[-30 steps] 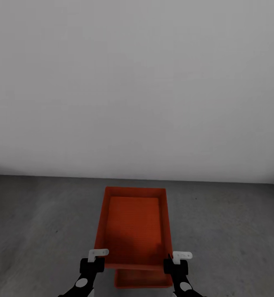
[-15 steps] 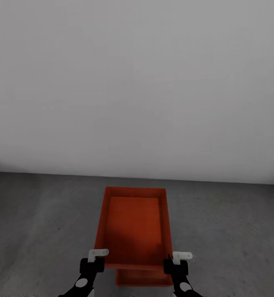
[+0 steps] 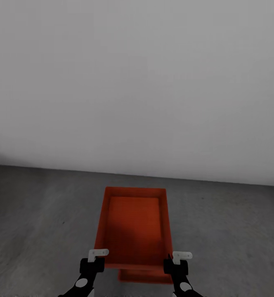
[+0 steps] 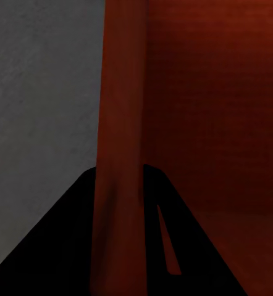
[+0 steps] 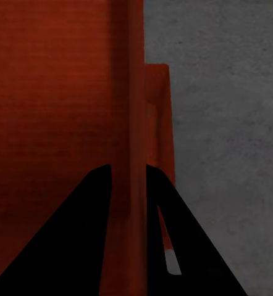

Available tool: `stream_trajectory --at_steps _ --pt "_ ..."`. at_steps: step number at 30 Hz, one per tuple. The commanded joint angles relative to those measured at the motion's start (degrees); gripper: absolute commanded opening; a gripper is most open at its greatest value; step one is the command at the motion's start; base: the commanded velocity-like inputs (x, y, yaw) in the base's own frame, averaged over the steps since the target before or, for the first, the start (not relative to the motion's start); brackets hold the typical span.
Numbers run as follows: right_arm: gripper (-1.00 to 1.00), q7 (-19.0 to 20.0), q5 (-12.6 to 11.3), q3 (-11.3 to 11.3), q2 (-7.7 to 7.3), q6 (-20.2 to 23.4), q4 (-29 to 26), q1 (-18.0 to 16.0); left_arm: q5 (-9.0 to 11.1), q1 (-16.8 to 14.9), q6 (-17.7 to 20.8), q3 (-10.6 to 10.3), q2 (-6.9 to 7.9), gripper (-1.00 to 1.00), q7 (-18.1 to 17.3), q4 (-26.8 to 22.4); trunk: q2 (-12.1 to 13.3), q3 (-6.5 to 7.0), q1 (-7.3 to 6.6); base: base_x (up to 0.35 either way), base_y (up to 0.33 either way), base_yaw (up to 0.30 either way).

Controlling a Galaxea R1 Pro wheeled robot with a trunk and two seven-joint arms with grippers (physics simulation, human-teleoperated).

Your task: Move the two storage containers from the living room to the garage. In the garage, place one container on the floor and stack the other container on top of it (either order is fine).

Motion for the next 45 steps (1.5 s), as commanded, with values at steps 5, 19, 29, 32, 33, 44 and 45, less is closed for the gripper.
stream_trajectory --at_steps 5,19,29,32,33,44,45 --pt "-1.0 0.7 1.1 -1.2 0.0 -0.4 -3.6 -0.1 0.3 0.0 -0.1 -0.1 0.05 -1.0 0.6 0.2 -0.1 -0.47 0.01 0.0 0.0 0.103" --pt "-1.0 0.7 1.0 -1.2 -0.02 -0.4 -3.6 -0.1 0.3 0.0 -0.1 -0.1 0.0 -1.0 0.6 0.2 -0.1 -1.62 0.01 0.0 0.0 0.103" --pt "-1.0 0.7 1.1 -1.2 -0.04 -0.4 -3.6 -0.1 0.3 0.0 -0.1 -0.1 0.0 -1.0 0.6 0.2 -0.1 -2.09 0.01 0.0 0.0 0.054" --pt "-1.0 0.7 1.1 -1.2 -0.04 -0.4 -3.6 -0.1 0.2 0.0 -0.1 -0.1 -0.03 -1.0 0.6 0.2 -0.1 -2.11 0.01 0.0 0.0 0.005" --pt "-1.0 0.7 1.1 -1.2 -0.04 -0.4 -3.6 -0.1 0.2 0.0 -0.1 -0.1 -0.06 -1.0 0.6 0.2 -0.1 -2.11 0.01 0.0 0.0 0.0" --pt "-1.0 0.7 1.1 -1.2 -0.04 -0.4 -3.6 -0.1 0.1 0.0 0.0 -0.1 -0.02 -1.0 0.6 0.3 -0.1 -2.11 0.01 0.0 -0.056 0.0" --pt "-1.0 0.7 1.1 -1.2 -0.04 -0.4 -3.6 -0.1 0.1 0.0 0.0 -0.1 -0.01 -1.0 0.6 0.3 -0.1 -2.11 0.01 0.0 -0.227 0.0"
